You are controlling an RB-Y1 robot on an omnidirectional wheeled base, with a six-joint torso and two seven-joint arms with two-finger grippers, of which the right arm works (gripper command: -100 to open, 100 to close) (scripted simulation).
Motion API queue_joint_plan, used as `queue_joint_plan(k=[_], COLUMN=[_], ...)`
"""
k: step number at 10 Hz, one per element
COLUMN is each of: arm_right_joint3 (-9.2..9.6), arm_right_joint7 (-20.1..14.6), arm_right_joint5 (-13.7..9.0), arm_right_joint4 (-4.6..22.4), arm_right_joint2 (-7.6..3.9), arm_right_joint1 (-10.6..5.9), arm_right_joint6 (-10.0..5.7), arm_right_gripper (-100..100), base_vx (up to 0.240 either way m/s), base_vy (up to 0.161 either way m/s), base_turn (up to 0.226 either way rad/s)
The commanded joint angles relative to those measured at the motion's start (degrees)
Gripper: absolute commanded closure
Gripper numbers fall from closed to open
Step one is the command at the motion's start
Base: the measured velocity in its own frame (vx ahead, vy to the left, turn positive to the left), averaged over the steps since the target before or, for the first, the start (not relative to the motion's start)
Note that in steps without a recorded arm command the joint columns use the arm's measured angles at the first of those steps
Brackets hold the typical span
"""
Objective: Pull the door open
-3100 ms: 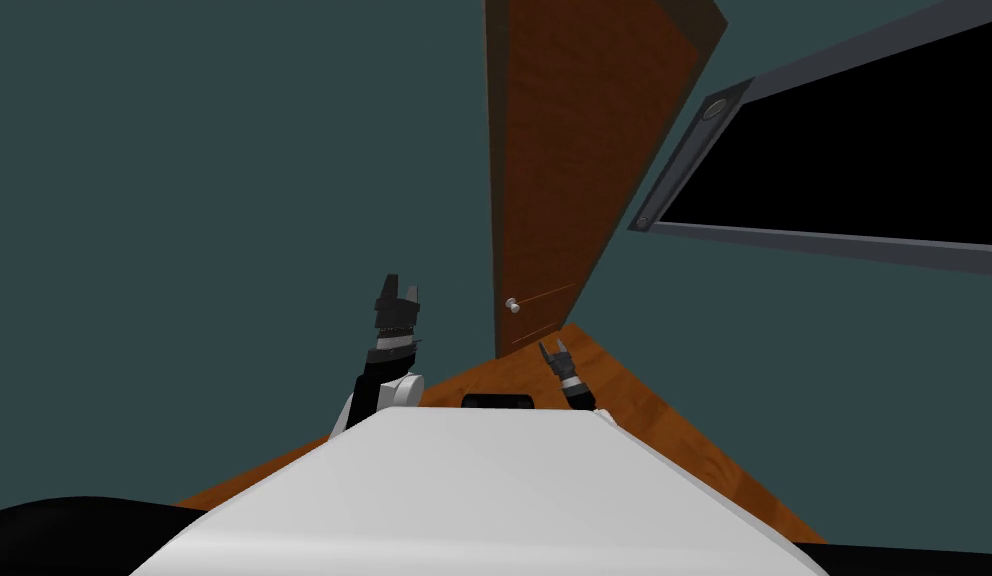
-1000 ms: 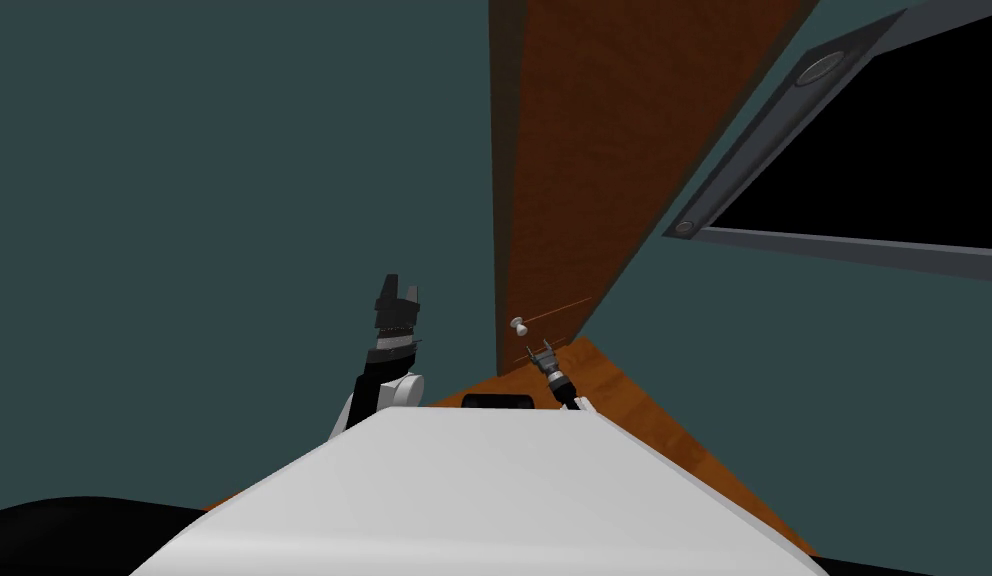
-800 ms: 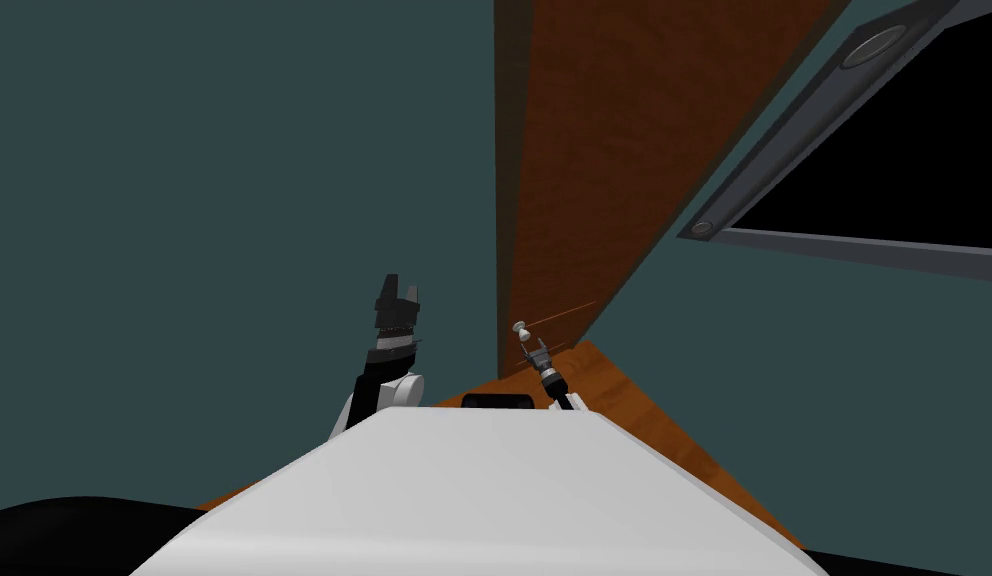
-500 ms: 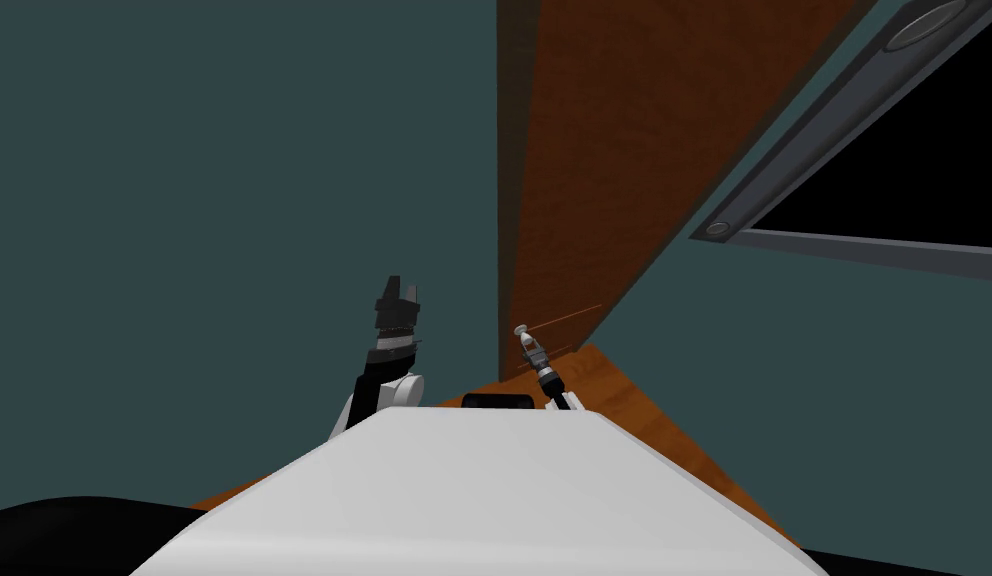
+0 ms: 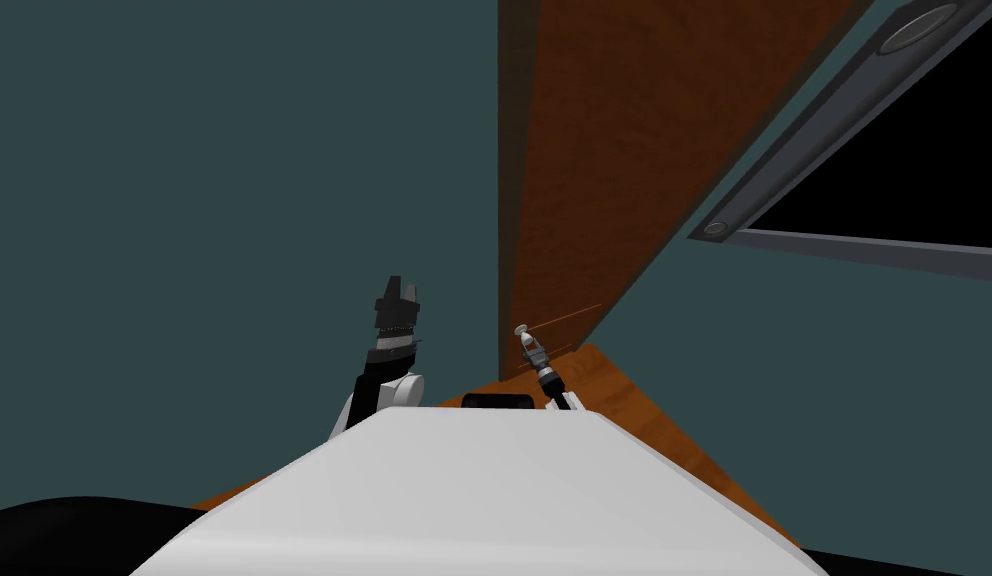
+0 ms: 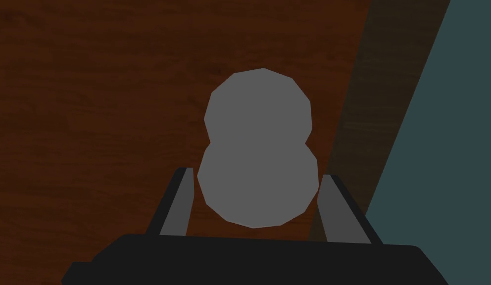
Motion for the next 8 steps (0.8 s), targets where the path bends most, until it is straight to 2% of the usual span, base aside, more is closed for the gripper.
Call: queue_joint_plan(k=[1, 8], arm_right_joint3=[0.35, 1.55], arm_right_joint7=[-2.1, -9.47], arm_right_joint5=[-1.0, -4.45], arm_right_joint4=[0.27, 1.21], arm_right_joint2=[-0.28, -1.2], arm_right_joint1=[-0.2, -0.88], arm_right_joint6=[-0.05, -0.24], arm_right_gripper=[100, 100], base_vx=[-0.038, -0.053], base_vy=[-0.017, -0.025], base_turn=[0.08, 0.061])
